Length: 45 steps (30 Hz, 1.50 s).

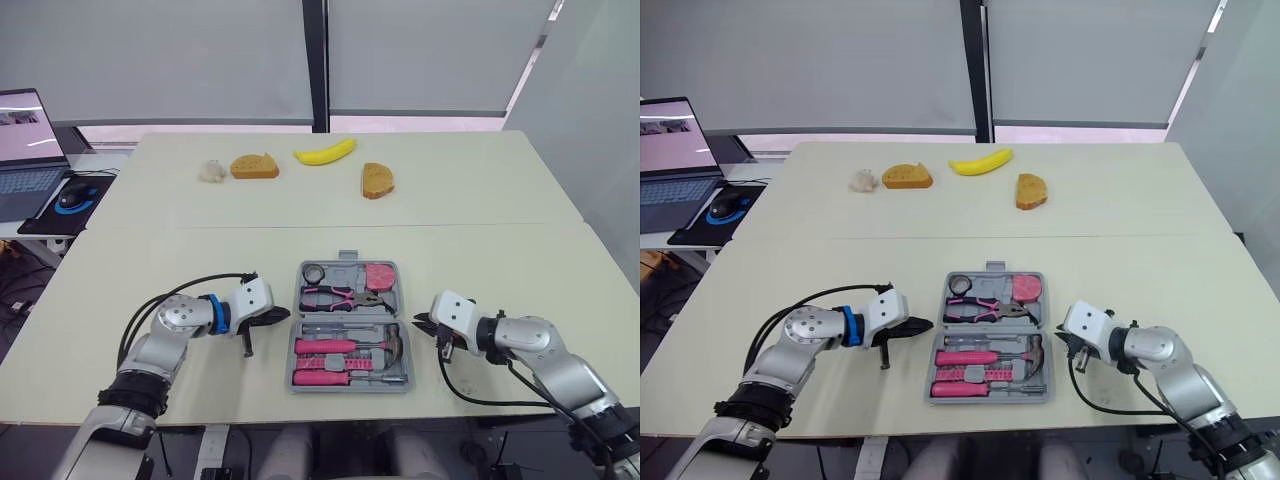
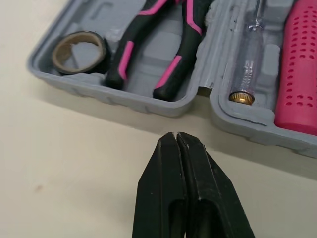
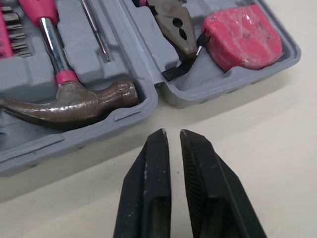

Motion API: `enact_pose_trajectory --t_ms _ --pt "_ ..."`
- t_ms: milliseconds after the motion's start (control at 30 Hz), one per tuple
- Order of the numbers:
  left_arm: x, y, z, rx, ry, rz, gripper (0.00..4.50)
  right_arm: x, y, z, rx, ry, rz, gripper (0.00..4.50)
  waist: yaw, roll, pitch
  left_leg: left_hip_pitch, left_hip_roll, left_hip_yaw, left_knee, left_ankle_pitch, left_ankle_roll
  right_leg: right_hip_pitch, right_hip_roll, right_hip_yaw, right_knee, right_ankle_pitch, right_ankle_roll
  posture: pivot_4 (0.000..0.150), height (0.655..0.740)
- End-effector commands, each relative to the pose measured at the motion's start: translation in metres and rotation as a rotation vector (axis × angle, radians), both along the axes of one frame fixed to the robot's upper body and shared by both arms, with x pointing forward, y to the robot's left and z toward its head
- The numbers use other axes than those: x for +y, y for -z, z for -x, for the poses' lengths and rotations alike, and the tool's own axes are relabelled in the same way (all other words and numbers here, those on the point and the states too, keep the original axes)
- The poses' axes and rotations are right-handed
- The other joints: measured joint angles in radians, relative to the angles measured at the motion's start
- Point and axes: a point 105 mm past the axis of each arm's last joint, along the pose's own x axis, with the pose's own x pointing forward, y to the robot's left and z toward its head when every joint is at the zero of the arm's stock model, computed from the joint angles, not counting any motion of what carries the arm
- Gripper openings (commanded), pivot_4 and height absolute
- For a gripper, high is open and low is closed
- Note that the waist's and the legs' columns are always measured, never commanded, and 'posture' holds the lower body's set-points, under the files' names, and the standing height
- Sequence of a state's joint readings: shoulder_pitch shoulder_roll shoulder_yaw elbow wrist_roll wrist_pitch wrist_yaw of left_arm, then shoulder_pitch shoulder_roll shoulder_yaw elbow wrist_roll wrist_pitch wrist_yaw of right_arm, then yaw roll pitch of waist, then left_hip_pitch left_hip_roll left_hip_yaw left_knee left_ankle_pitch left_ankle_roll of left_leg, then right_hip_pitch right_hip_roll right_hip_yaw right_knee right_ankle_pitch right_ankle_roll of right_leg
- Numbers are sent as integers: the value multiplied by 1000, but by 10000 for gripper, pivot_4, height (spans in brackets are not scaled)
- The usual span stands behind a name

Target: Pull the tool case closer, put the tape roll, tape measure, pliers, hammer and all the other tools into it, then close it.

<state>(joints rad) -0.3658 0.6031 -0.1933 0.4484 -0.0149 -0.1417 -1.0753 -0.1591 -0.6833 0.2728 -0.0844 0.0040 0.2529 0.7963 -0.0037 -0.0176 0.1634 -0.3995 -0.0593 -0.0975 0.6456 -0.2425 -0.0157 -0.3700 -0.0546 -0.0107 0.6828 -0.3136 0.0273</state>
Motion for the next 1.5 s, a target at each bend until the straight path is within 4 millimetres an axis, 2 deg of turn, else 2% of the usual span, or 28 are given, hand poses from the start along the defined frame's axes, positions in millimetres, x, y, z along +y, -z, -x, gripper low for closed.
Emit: enact_pose_trajectory --t_ms 33,267,533,767,1100,1500 --pt "-4 -2 -4 -33 11 -9 0 4 -1 -7 -23 -22 3 164 -1 0 0 0 0 0 0 0 0 0 0 0 0 0 0 1500 7400" --pt "-18 4 -1 -15 42 2 0 12 8 -17 -4 -49 3 164 -4 0 0 0 0 0 0 0 0 0 0 0 1 0 0 1500 7400" --pt "-28 2 3 -3 58 25 0 29 12 -11 43 -113 -37 164 -2 1 0 1 -1 0 0 0 0 0 0 0 1 0 0 1500 7400" --pt "-38 2 17 35 125 25 0 37 10 0 67 -201 -24 164 -4 1 -1 1 0 0 0 0 0 0 0 0 1 0 0 1500 7400" --pt "-34 1 25 41 129 6 0 40 9 14 96 -228 -31 164 -3 1 -1 1 0 -1 0 0 0 0 0 0 0 0 0 1500 7400" --pt "-25 7 41 75 112 -16 0 51 8 14 98 -237 -52 164 -5 1 -1 1 0 -1 0 0 0 0 0 1 0 0 0 1500 7400"
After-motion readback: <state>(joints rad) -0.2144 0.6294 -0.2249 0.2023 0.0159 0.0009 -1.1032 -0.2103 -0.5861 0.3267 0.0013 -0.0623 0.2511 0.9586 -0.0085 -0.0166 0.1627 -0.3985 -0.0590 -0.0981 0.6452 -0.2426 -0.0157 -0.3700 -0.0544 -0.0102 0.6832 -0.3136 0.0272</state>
